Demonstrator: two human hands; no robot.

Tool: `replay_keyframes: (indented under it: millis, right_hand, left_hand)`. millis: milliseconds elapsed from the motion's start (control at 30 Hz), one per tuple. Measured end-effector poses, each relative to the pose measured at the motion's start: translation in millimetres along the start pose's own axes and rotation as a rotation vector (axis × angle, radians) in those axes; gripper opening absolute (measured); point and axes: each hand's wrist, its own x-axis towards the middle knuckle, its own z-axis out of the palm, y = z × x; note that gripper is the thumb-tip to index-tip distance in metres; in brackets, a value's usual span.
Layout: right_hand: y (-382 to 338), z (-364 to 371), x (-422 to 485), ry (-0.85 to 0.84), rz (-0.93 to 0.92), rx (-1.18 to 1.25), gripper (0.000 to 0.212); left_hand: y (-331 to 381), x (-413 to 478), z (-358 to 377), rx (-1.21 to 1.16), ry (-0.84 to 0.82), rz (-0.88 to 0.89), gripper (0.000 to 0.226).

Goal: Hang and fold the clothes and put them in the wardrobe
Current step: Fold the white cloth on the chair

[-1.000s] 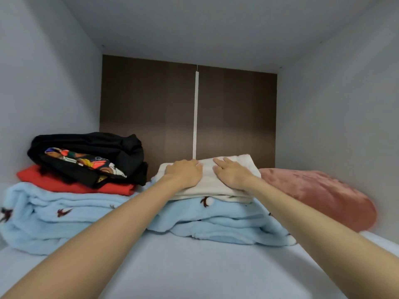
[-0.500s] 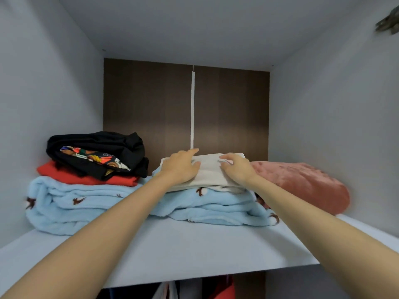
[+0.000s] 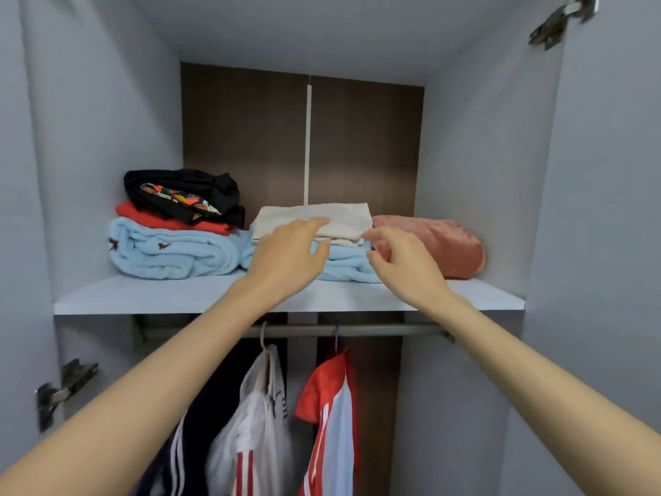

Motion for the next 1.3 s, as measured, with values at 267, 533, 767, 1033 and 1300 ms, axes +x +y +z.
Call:
replay_keyframes:
  millis: [267,533,767,1033,1300]
  right_hand:
    - [-34,-27,-122,-0.147,0.023,-0.061,0.034]
    - [-86,-46,-239,-0.228,0.12,-0.064,0.033]
    - [-143,-80,-367,-0.249,0.327,-0.094,0.032]
    - [-175,-153,-531,-0.294,0.605,-0.134,0.034]
    - [-182,-232,-692,-0.201,0.91,-0.141,0.032]
  left_hand:
    - [38,-133,-25,0.045,-0.1,-0.048,0.046]
    - [50,-239,-60,0.046,-0.235,-0.061,0.046]
    - [74,-352,-88,-0.091,-0.362,0.025,0.045]
    - [146,-467,-104,-0.204,-0.586,0.114,0.046]
    - [251,-553,-87,-0.385,-0.765,0.203,0.045]
